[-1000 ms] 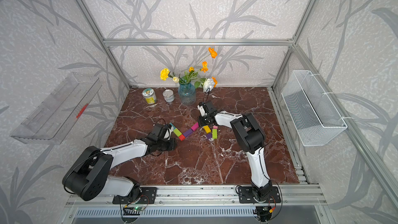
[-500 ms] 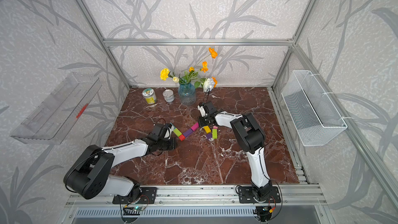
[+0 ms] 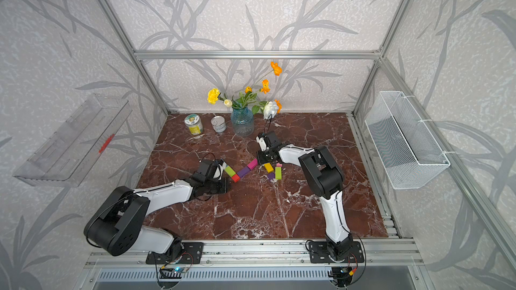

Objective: Assemble the letter v with building blocks
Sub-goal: Assemble the building block at the center of the board.

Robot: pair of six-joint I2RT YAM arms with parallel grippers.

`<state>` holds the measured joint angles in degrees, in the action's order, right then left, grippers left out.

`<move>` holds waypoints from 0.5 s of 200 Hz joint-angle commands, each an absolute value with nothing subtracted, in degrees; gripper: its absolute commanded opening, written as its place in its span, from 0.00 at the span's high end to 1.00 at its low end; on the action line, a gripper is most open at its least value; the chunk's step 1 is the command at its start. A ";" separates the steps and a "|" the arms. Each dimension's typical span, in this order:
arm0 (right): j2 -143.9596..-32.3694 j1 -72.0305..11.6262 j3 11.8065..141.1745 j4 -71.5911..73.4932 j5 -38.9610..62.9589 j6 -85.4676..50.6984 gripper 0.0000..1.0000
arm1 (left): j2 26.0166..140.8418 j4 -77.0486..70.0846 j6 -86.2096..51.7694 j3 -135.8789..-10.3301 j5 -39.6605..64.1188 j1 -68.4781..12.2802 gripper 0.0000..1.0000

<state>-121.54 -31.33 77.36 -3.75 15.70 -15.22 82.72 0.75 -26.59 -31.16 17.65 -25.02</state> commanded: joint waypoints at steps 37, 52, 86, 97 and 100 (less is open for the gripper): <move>-120.65 -31.12 74.32 -3.62 16.49 -16.43 1.00 | 84.55 3.07 -26.28 -31.55 17.24 -25.03 1.00; -120.54 -31.19 74.17 -3.49 16.52 -16.52 1.00 | 84.72 3.08 -26.28 -31.64 17.31 -25.05 1.00; -120.37 -31.18 74.05 -3.38 16.75 -16.70 1.00 | 84.98 3.03 -26.29 -31.65 17.41 -25.05 1.00; -120.25 -31.13 74.00 -3.31 16.87 -16.72 1.00 | 85.06 2.99 -26.35 -31.65 17.43 -25.05 1.00; -120.28 -31.18 73.98 -3.31 16.87 -16.71 1.00 | 85.13 2.99 -26.35 -31.64 17.41 -25.05 1.00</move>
<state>-121.08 -31.22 75.57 -1.06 16.60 -16.34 83.42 0.36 -26.57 -31.57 17.93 -25.02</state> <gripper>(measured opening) 0.045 0.048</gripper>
